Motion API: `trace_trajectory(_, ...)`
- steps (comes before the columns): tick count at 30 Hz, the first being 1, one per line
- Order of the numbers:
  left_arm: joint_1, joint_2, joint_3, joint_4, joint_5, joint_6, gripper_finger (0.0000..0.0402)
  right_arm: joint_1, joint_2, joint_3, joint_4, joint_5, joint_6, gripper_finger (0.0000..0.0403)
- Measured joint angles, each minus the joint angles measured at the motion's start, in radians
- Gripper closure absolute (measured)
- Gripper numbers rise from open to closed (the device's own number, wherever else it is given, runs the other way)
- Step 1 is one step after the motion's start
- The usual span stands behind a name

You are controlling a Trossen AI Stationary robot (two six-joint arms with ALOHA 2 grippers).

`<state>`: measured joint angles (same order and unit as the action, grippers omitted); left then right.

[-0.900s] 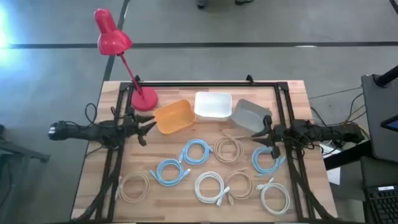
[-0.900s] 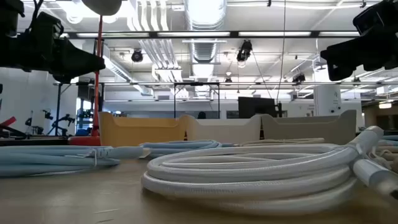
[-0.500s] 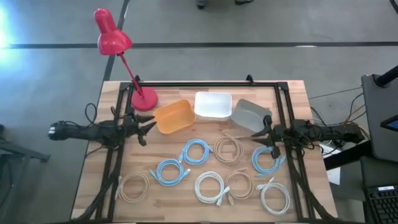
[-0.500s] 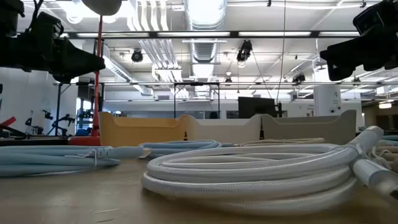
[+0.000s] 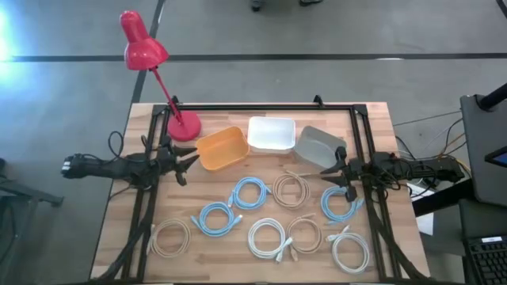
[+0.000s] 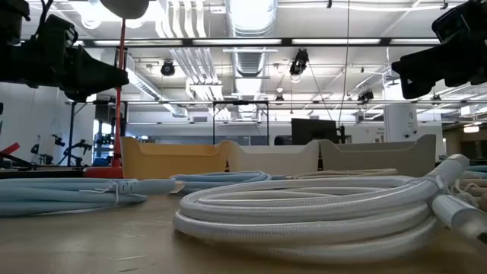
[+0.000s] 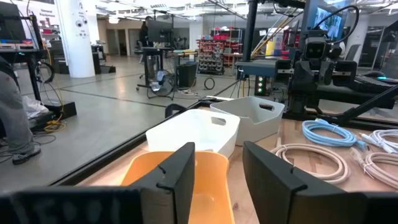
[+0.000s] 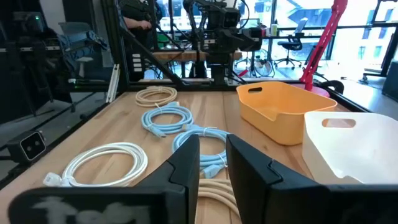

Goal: Pick & Place USB Port

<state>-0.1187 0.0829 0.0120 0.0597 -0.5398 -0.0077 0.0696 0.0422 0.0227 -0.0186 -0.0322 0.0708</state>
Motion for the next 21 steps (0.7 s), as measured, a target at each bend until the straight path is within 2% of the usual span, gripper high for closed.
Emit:
trace_trajectory(6, 0.000, 0.000, 0.000, 0.000, 0.000, 0.000, 0.0261, 0.000, 0.000, 0.000, 0.000, 0.000, 0.000, 0.0335)
trace_trajectory(21, 0.000, 0.000, 0.000, 0.000, 0.000, 0.000, 0.0261, 0.000, 0.000, 0.000, 0.000, 0.000, 0.000, 0.0317)
